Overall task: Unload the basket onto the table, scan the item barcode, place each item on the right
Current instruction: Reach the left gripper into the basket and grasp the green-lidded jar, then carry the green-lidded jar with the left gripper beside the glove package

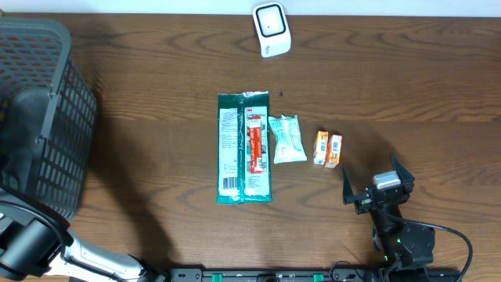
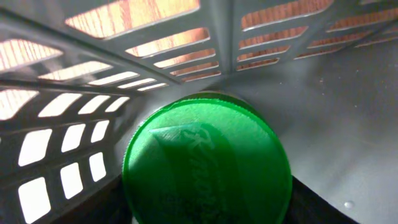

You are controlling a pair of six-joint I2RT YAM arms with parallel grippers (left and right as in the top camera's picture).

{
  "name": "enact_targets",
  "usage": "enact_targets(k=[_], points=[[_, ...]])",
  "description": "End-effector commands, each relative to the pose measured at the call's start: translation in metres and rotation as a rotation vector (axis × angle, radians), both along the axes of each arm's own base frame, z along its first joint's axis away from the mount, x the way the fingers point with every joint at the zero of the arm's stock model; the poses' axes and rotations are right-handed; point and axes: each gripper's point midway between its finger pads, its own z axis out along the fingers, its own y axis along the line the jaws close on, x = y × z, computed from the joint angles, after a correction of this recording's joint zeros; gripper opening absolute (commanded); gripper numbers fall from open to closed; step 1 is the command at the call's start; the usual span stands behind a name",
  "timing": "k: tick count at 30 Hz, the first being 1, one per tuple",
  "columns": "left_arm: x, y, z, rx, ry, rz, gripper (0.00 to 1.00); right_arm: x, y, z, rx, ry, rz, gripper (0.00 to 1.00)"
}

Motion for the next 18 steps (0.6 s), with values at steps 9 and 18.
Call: enact_targets(k=[9,18], points=[[0.034,-0.032,0.061,-0.001,-0.237,-0.097,0.50,0.000,0.001,0.000,0.003,0.001,0.004,0.99],[0.060,-0.081,0.181,0.255,-0.417,-0.216,0.50,0.000,0.001,-0.001,0.003,0.001,0.004,0.99]])
